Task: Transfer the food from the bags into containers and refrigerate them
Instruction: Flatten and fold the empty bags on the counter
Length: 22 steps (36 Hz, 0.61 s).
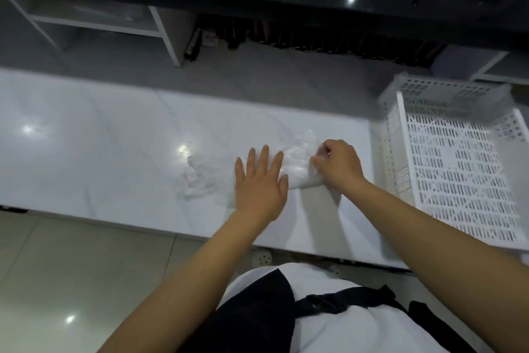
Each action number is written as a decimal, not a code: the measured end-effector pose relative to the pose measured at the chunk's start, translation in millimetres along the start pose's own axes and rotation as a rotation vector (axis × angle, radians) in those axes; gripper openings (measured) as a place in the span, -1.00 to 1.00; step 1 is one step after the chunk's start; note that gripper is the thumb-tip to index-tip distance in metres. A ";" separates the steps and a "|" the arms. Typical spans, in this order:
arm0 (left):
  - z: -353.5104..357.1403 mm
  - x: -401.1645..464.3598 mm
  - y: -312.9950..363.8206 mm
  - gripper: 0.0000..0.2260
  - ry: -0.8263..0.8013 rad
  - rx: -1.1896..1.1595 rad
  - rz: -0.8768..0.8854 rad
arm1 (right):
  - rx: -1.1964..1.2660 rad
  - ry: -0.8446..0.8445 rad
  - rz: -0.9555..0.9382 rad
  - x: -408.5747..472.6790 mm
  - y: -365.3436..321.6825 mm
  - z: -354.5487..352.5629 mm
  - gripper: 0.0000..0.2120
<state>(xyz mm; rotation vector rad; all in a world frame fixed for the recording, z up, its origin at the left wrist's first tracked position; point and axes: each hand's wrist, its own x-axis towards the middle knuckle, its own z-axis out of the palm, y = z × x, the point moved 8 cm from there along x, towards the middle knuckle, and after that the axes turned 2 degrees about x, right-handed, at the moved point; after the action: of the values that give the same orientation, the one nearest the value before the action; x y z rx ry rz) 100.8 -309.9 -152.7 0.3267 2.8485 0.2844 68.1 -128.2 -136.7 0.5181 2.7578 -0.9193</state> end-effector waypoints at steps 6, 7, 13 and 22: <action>29.3 1.9 -2.5 -0.47 0.000 0.008 0.015 | -0.365 0.127 -0.488 -17.4 -48.0 18.8 -0.42; 30.3 1.8 -2.4 -0.46 0.001 0.017 0.018 | -0.429 0.066 -0.554 -18.6 -53.3 31.7 -0.44; 29.5 -0.7 -10.6 -0.46 0.062 0.020 0.002 | -0.534 -0.104 -0.483 2.0 -16.3 65.2 -0.44; 19.9 -12.8 -66.6 -0.44 0.083 0.011 -0.135 | -0.500 -0.071 -0.465 7.6 -8.3 64.2 -0.44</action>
<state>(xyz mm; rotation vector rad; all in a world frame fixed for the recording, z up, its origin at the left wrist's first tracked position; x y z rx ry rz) 105.4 -373.5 -183.3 0.1261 2.9373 0.2613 62.2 -171.5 -185.0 -0.2409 2.9318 -0.2721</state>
